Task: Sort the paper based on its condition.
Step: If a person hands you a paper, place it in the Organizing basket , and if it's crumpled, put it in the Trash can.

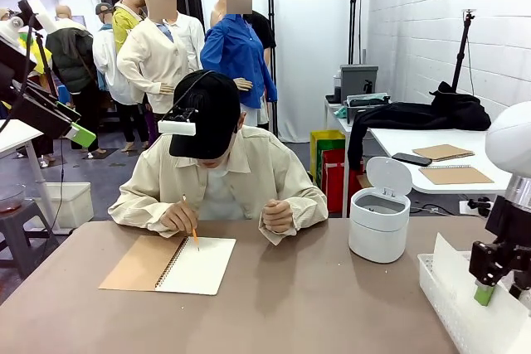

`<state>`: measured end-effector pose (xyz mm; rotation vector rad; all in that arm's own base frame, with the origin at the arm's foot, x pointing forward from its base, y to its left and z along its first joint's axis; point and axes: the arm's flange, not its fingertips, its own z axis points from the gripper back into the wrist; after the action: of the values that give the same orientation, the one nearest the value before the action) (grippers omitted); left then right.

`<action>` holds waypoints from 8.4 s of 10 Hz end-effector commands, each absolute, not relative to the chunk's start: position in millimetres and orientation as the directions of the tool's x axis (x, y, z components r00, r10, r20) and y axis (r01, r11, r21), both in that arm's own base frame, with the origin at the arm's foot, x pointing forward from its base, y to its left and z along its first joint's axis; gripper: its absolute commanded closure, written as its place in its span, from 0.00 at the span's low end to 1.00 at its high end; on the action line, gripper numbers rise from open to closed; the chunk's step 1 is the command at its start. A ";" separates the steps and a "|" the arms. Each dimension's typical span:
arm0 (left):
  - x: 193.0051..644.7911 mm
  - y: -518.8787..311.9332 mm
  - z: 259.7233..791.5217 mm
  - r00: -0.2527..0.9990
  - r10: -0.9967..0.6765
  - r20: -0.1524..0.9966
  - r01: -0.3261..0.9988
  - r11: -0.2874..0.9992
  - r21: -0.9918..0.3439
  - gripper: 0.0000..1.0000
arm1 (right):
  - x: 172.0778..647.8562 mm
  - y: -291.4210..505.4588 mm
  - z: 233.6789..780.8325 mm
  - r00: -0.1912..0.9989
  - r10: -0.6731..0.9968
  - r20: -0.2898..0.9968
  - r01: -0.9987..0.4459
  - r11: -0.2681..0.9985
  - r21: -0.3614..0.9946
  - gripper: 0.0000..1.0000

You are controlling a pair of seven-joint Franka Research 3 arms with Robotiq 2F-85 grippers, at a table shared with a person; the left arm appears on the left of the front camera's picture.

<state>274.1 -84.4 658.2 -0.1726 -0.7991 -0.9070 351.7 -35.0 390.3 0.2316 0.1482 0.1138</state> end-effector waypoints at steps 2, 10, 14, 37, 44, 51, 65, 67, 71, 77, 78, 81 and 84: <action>274.4 -83.9 658.4 0.357 -0.636 0.684 0.758 0.625 0.187 0.00 | 319.7 -48.5 385.9 0.976 0.055 -0.210 -0.033 0.994 0.109 0.00; 274.4 -83.9 658.4 0.357 -0.636 0.684 0.758 0.625 0.187 0.00 | 306.3 -64.1 411.8 0.986 -0.027 -0.167 0.025 1.000 -0.011 0.00; 274.4 -83.9 658.4 0.357 -0.636 0.684 0.758 0.625 0.187 0.00 | 321.6 -64.3 440.2 0.992 -0.003 -0.123 0.006 1.000 0.023 0.00; 274.4 -83.9 658.4 0.357 -0.636 0.684 0.758 0.625 0.187 0.00 | 337.1 253.6 695.4 0.418 0.655 0.629 -0.822 0.567 -0.045 0.00; 274.4 -83.9 658.4 0.357 -0.636 0.684 0.758 0.625 0.187 0.00 | 376.3 275.7 672.9 0.429 0.609 0.667 -0.847 0.528 0.064 0.00; 274.4 -83.9 658.4 0.357 -0.636 0.684 0.758 0.625 0.187 0.00 | 371.3 275.9 673.3 0.466 0.605 0.646 -0.830 0.551 0.082 0.00; 274.4 -83.9 658.4 0.357 -0.636 0.684 0.758 0.625 0.187 0.00 | 369.1 272.5 670.2 0.455 0.603 0.655 -0.831 0.552 0.070 0.00; 274.4 -83.9 658.4 0.357 -0.636 0.684 0.758 0.625 0.187 0.00 | 365.0 264.9 667.4 0.471 0.589 0.657 -0.827 0.554 0.096 0.00; 274.4 -83.9 658.4 0.357 -0.636 0.684 0.758 0.625 0.187 0.00 | 361.9 250.9 658.0 0.471 0.581 0.664 -0.826 0.555 0.101 0.00; 274.4 -83.9 658.4 0.357 -0.636 0.684 0.758 0.625 0.187 0.00 | 364.0 255.2 664.2 0.487 0.588 0.646 -0.813 0.575 0.090 0.00; 274.4 -83.9 658.4 0.357 -0.636 0.684 0.758 0.625 0.187 0.00 | 364.0 255.2 664.2 0.487 0.588 0.646 -0.813 0.575 0.090 0.00; 274.4 -83.9 658.4 0.357 -0.636 0.684 0.758 0.625 0.187 0.00 | 364.0 255.2 664.2 0.487 0.588 0.646 -0.813 0.575 0.090 0.00; 274.4 -83.9 658.4 0.357 -0.636 0.684 0.758 0.625 0.187 0.00 | 364.0 255.2 664.2 0.487 0.588 0.646 -0.813 0.575 0.090 0.00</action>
<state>274.1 -84.4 658.2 -0.1726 -0.7991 -0.9071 361.4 254.7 664.6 0.4135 -0.6086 0.8834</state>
